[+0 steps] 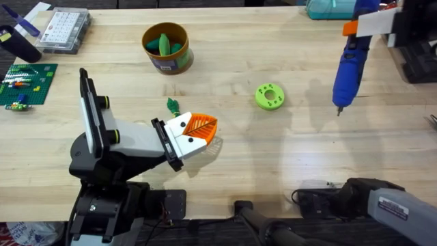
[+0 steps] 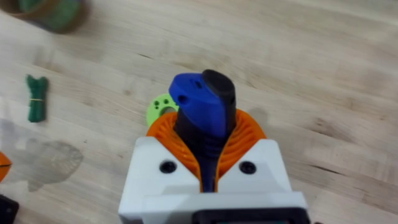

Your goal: Pick up the gripper from the table and insert it into the empty holder that is missing its gripper. Then pick up a screw, insert it into the mounting hole, and use the screwdriver to tighten it. Finally, clean up the table by picking up the vegetable and placing it into the bucket.

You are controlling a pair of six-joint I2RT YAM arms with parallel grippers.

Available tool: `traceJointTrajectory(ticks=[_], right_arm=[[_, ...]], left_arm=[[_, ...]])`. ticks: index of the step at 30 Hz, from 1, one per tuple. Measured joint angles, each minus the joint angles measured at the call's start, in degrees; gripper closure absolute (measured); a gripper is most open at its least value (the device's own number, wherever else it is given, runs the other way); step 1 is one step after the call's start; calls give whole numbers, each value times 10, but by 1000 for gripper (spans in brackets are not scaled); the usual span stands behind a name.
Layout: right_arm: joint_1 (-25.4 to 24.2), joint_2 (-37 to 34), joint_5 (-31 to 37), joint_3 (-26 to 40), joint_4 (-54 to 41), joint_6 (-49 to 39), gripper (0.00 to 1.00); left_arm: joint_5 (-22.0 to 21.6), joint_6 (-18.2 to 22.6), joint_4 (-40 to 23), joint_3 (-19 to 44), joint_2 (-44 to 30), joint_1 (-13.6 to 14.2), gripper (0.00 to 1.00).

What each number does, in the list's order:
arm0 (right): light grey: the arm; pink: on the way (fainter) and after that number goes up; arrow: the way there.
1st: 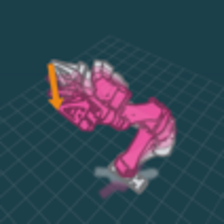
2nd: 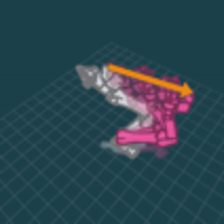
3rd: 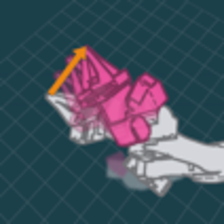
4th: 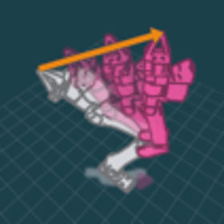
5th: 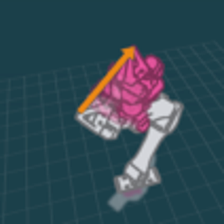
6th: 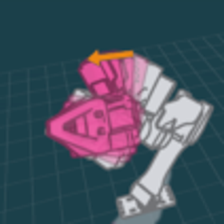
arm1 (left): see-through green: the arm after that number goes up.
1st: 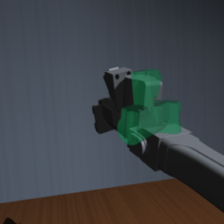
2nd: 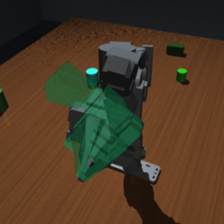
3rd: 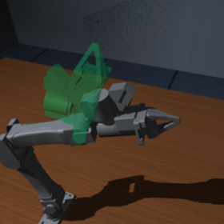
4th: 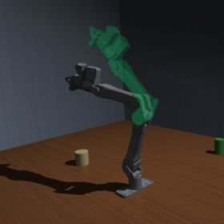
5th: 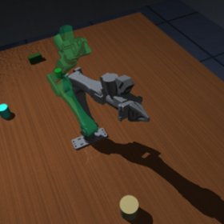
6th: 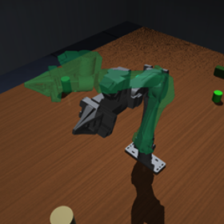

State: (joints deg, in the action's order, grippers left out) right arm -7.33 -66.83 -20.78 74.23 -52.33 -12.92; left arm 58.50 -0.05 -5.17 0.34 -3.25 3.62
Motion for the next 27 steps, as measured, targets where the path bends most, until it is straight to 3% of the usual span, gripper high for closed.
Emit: traceJointTrajectory(ticks=[10, 20, 27], right_arm=[[0, 23, -12, -3, -14, 13, 924], [0, 29, -150, -4, 62, 40, 924], [8, 49, -193, 20, 60, 42, 924]], left_arm=[[2, 0, -2, 0, 0, 0, 992], [2, 0, -3, 0, 0, 0, 992], [2, 0, -2, 0, 0, 0, 992]])
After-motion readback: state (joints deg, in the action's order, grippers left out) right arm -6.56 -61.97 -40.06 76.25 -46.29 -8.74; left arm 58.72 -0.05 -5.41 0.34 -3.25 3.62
